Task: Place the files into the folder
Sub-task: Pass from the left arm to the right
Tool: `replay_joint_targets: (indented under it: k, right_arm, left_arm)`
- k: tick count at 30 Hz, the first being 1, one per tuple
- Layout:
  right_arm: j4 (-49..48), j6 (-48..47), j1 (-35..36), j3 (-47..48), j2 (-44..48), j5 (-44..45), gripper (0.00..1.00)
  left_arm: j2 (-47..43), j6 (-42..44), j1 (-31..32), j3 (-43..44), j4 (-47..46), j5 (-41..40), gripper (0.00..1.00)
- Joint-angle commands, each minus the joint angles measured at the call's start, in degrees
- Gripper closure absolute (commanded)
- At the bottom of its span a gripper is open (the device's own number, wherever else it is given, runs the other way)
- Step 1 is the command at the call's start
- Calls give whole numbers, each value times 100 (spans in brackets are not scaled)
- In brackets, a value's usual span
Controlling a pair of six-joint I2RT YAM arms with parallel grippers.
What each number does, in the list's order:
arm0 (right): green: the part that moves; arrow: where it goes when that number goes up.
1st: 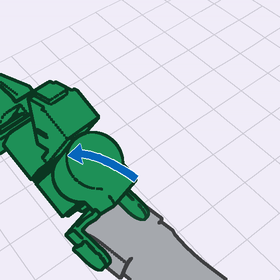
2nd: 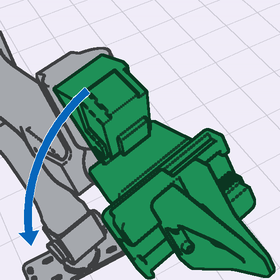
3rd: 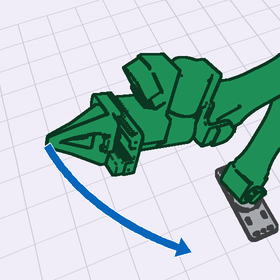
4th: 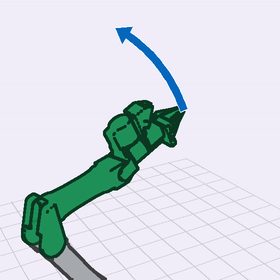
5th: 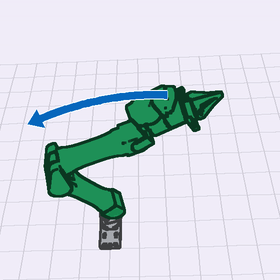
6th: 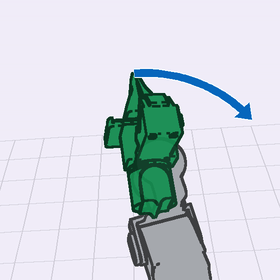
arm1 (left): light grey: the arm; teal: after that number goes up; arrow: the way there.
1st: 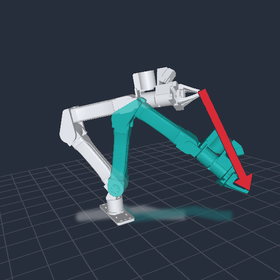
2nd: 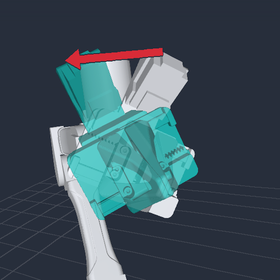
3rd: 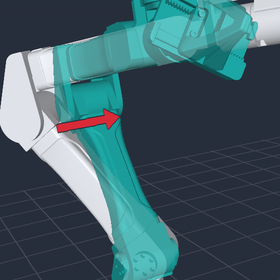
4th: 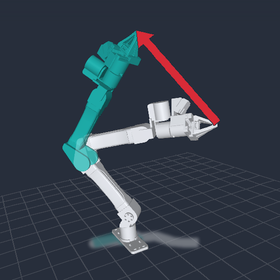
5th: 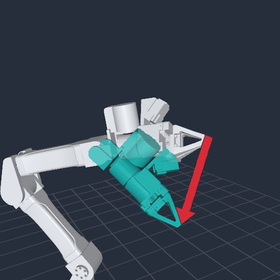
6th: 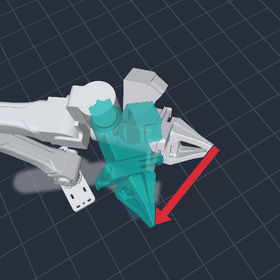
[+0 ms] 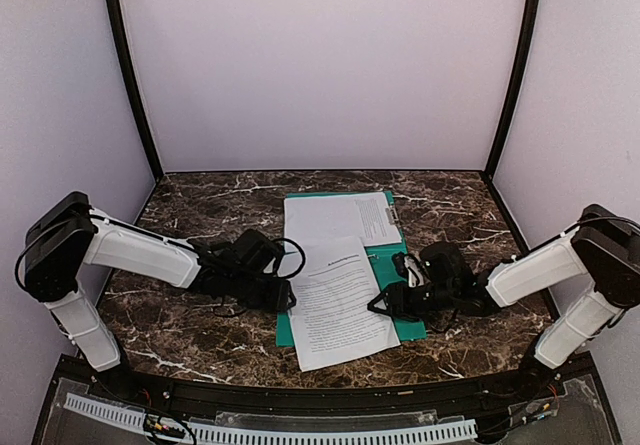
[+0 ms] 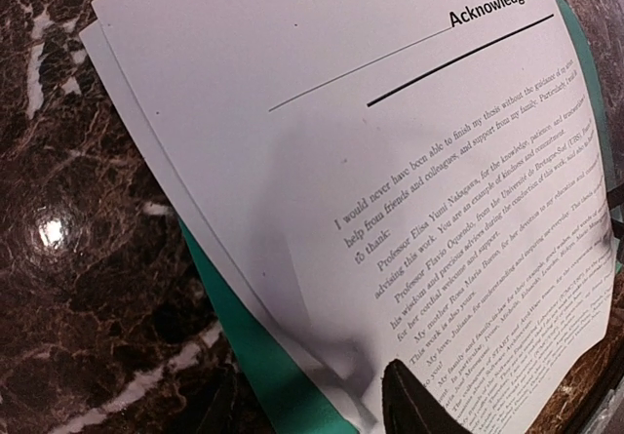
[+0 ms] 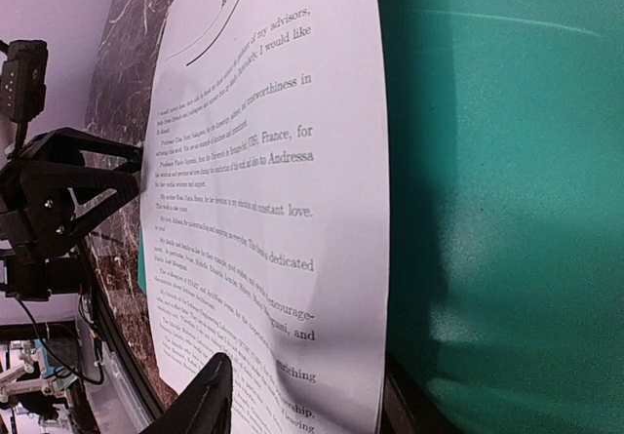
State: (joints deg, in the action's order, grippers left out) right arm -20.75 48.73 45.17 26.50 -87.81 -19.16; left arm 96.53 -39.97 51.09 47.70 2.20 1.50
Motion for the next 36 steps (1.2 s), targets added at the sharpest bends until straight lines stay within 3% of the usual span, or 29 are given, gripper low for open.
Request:
replay_joint_targets:
  k: [1,36]
  right_arm:
    - [45,11,45,-62,-97,129,53]
    - [292,-67,107,69,-130,204,53]
  left_arm:
    - [176,225,155,-76,1226,-479,50]
    - [688,157,725,-246,1764,-1490,47]
